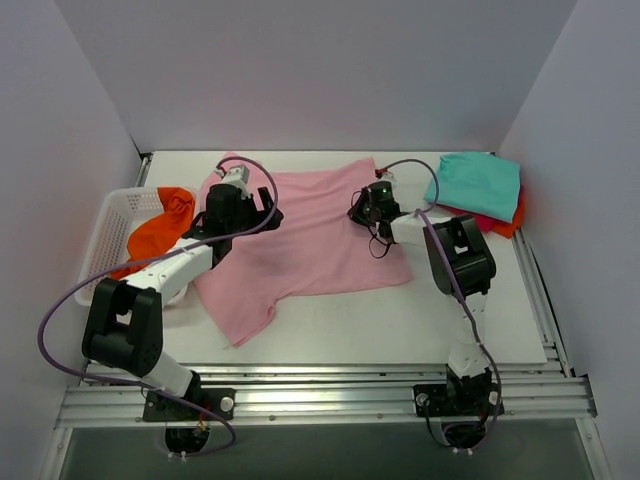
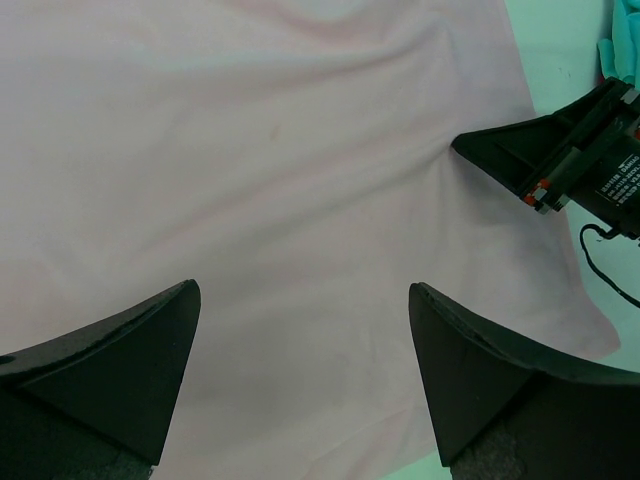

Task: Fold and stack the t-shirts
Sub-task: Flatten out the tshirt, then grap the side of the flattened tshirt closest away from the robot with both arms

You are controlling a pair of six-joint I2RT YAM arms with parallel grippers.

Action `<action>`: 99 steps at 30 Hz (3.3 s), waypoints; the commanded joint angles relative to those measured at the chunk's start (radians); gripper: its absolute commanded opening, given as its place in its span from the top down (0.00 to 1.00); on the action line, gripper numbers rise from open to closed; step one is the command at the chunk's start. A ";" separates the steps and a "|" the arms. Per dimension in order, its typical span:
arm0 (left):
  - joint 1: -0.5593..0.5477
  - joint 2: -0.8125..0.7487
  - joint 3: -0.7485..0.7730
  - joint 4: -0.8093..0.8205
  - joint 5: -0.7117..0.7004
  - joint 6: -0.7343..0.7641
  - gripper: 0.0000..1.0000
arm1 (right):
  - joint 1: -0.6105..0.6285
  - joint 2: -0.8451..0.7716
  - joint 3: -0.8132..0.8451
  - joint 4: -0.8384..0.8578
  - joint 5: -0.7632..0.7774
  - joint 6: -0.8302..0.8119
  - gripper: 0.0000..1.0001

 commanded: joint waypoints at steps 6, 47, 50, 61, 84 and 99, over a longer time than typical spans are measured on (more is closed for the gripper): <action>0.025 -0.046 -0.031 0.068 -0.010 -0.005 0.06 | -0.103 -0.133 -0.197 0.014 0.063 0.047 1.00; -0.489 -0.739 -0.308 -0.583 -0.670 -0.511 0.07 | 0.295 -1.328 -0.597 -0.580 0.697 0.196 0.32; -0.616 -0.837 -0.356 -0.758 -0.764 -0.696 0.08 | 0.325 -1.428 -0.616 -0.676 0.752 0.214 0.32; -0.715 -0.673 -0.547 -0.682 -0.772 -0.977 0.05 | 0.329 -1.459 -0.610 -0.735 0.778 0.187 0.32; -0.710 -0.512 -0.670 -0.300 -0.686 -0.950 0.71 | 0.276 -1.140 -0.617 -0.638 0.700 0.145 0.12; -0.474 -0.820 -0.692 -0.451 -0.662 -0.772 0.98 | -0.005 -1.023 -0.702 -0.704 0.537 0.253 0.15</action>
